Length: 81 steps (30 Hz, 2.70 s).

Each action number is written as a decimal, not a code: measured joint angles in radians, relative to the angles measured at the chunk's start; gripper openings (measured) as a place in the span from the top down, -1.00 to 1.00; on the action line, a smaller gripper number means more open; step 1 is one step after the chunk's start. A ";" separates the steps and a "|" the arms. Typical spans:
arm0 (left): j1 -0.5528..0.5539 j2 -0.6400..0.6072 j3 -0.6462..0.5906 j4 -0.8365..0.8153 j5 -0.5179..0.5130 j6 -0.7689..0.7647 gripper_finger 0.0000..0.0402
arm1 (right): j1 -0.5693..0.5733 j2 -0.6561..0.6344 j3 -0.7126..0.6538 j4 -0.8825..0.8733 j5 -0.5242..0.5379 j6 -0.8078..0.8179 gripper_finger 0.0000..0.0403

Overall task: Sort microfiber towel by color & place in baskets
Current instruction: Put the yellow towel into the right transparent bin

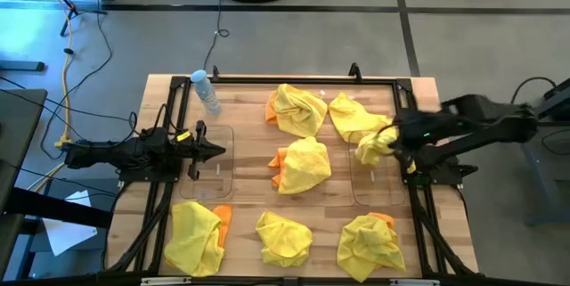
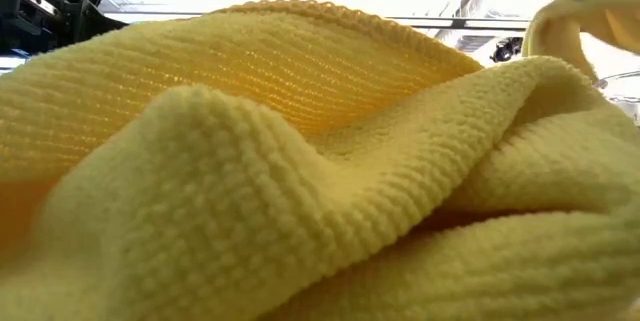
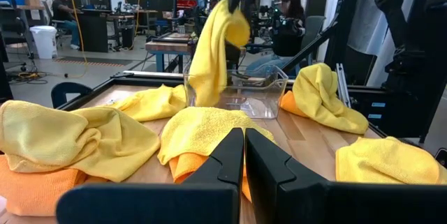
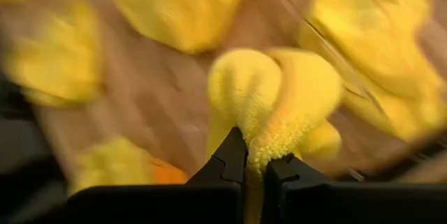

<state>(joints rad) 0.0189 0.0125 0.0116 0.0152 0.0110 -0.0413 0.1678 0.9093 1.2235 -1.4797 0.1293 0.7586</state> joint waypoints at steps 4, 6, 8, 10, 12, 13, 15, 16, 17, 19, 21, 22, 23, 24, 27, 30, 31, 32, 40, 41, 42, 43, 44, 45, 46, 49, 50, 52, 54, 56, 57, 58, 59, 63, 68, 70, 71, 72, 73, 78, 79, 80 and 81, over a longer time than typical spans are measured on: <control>0.000 0.000 0.000 0.000 0.000 0.000 0.98 | 0.030 0.070 -0.098 0.064 -0.023 -0.025 1.00; 0.000 0.000 0.000 0.000 0.000 0.000 0.98 | 0.046 0.082 -0.169 0.152 -0.034 -0.015 1.00; 0.000 0.000 0.000 0.000 0.000 0.000 0.98 | 0.057 0.086 -0.246 0.234 -0.036 0.027 1.00; 0.000 0.000 0.000 0.000 0.000 0.000 0.98 | 0.064 0.086 -0.325 0.308 -0.036 0.098 1.00; 0.000 0.000 0.000 0.000 0.000 0.000 0.98 | 0.064 0.086 -0.400 0.379 -0.036 0.183 1.00; 0.000 0.000 0.000 0.000 0.000 0.000 0.98 | 0.064 0.086 -0.436 0.412 -0.035 0.226 1.00; 0.000 0.000 0.000 0.000 0.000 0.000 0.98 | 0.064 0.086 -0.497 0.472 -0.028 0.308 1.00; 0.000 0.000 0.000 0.000 0.000 0.000 0.98 | 0.064 0.086 -0.526 0.505 -0.027 0.341 1.00; 0.000 0.000 0.000 0.000 0.000 0.000 0.98 | 0.064 0.086 -0.547 0.535 -0.026 0.367 1.00; 0.000 0.000 0.000 0.000 0.000 0.000 0.98 | 0.064 0.086 -0.575 0.570 -0.021 0.418 1.00; 0.000 0.000 0.000 0.000 0.000 0.000 0.98 | 0.064 0.086 -0.587 0.566 -0.002 0.470 1.00; 0.000 0.000 0.000 0.000 0.000 0.000 0.98 | 0.064 0.087 -0.587 0.561 0.006 0.494 1.00; 0.000 0.000 0.000 0.000 0.000 0.000 0.98 | 0.064 0.087 -0.587 0.561 0.012 0.511 1.00; 0.000 0.000 0.000 0.000 0.000 0.000 0.98 | 0.064 0.087 -0.586 0.561 0.012 0.525 1.00; 0.000 0.000 0.000 0.000 0.000 0.000 0.98 | 0.064 0.087 -0.583 0.572 0.013 0.568 0.98; 0.000 0.000 0.000 0.000 0.000 0.000 0.98 | 0.064 0.087 -0.583 0.572 0.013 0.618 0.89; 0.000 0.000 0.000 0.000 0.000 0.000 0.98 | 0.064 0.087 -0.583 0.572 0.013 0.633 0.85; 0.000 0.000 0.000 0.000 0.000 0.000 0.98 | 0.064 0.087 -0.583 0.572 0.013 0.648 0.81; 0.000 0.000 0.000 0.013 0.000 0.000 0.98 | 0.063 0.086 -0.582 0.580 0.016 0.770 0.40; 0.000 0.000 0.000 0.013 0.000 0.000 0.98 | 0.063 0.086 -0.582 0.581 0.016 0.780 0.36; 0.000 0.000 0.000 0.013 0.000 0.000 0.98 | 0.064 0.086 -0.582 0.582 0.016 0.789 0.32; 0.000 0.000 0.000 0.013 0.000 0.000 0.98 | 0.064 0.086 -0.582 0.585 0.016 0.796 0.29; 0.000 0.000 0.000 0.013 0.000 0.000 0.98 | 0.063 0.085 -0.582 0.588 0.008 0.809 0.26; 0.000 0.000 0.000 0.013 0.000 0.000 0.98 | 0.063 0.083 -0.582 0.588 -0.007 0.820 0.23; 0.000 0.000 0.000 0.013 0.000 0.000 0.98 | 0.062 0.082 -0.582 0.588 -0.025 0.828 0.21; 0.000 0.000 0.000 0.013 0.002 -0.002 0.98 | 0.062 0.066 -0.582 0.586 -0.084 0.835 0.20; 0.000 0.000 0.000 0.013 0.004 -0.002 0.98 | 0.062 0.060 -0.582 0.586 -0.088 0.840 0.20; 0.000 0.000 0.000 0.015 0.004 -0.003 0.98 | 0.062 0.048 -0.573 0.578 -0.086 0.842 0.21; 0.000 0.000 0.000 0.025 0.005 -0.010 0.98 | 0.062 0.044 -0.542 0.555 -0.067 0.838 0.23; 0.000 0.000 0.005 0.037 0.005 -0.009 0.98 | 0.062 0.044 -0.496 0.494 -0.037 0.826 0.25; 0.000 0.000 0.012 0.034 0.005 -0.008 0.98 | 0.062 0.045 -0.468 0.455 -0.023 0.812 0.26; 0.000 0.002 0.022 0.034 0.004 -0.007 0.98 | 0.062 0.045 -0.438 0.416 -0.008 0.804 0.27; 0.000 0.007 0.034 0.035 0.005 -0.007 0.98 | 0.062 0.045 -0.408 0.377 0.011 0.794 0.28; 0.000 0.041 0.092 0.031 0.022 0.027 0.98 | 0.062 0.045 -0.306 0.250 0.110 0.761 0.29; 0.000 0.161 0.203 -0.068 0.004 0.040 0.99 | 0.062 0.045 -0.275 0.217 0.222 0.697 0.29; 0.000 0.235 0.253 -0.109 0.002 0.035 1.00 | 0.062 0.045 -0.279 0.228 0.232 0.663 0.29; 0.000 0.276 0.278 -0.132 0.001 0.035 1.00 | 0.062 0.045 -0.284 0.232 0.232 0.648 0.29; -0.002 0.318 0.304 -0.158 0.001 0.034 1.00 | 0.062 0.046 -0.289 0.231 0.229 0.633 0.29; -0.006 0.366 0.335 -0.177 -0.002 0.033 1.00 | 0.062 0.046 -0.290 0.228 0.226 0.618 0.29; -0.046 0.620 0.506 -0.242 -0.108 -0.048 1.00 | 0.062 0.046 -0.290 0.230 0.206 0.512 0.29; -0.053 0.670 0.542 -0.251 -0.117 -0.083 1.00 | 0.062 0.046 -0.290 0.230 0.202 0.487 0.29; -0.058 0.719 0.582 -0.257 -0.117 -0.119 1.00 | 0.062 0.046 -0.290 0.230 0.201 0.462 0.29; -0.062 0.768 0.624 -0.256 -0.117 -0.155 1.00 | 0.062 0.046 -0.290 0.230 0.201 0.436 0.29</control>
<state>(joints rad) -0.0432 0.7810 0.6358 -0.2404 -0.1061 -0.1966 0.2298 0.9554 0.9337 -1.2495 0.3301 1.1944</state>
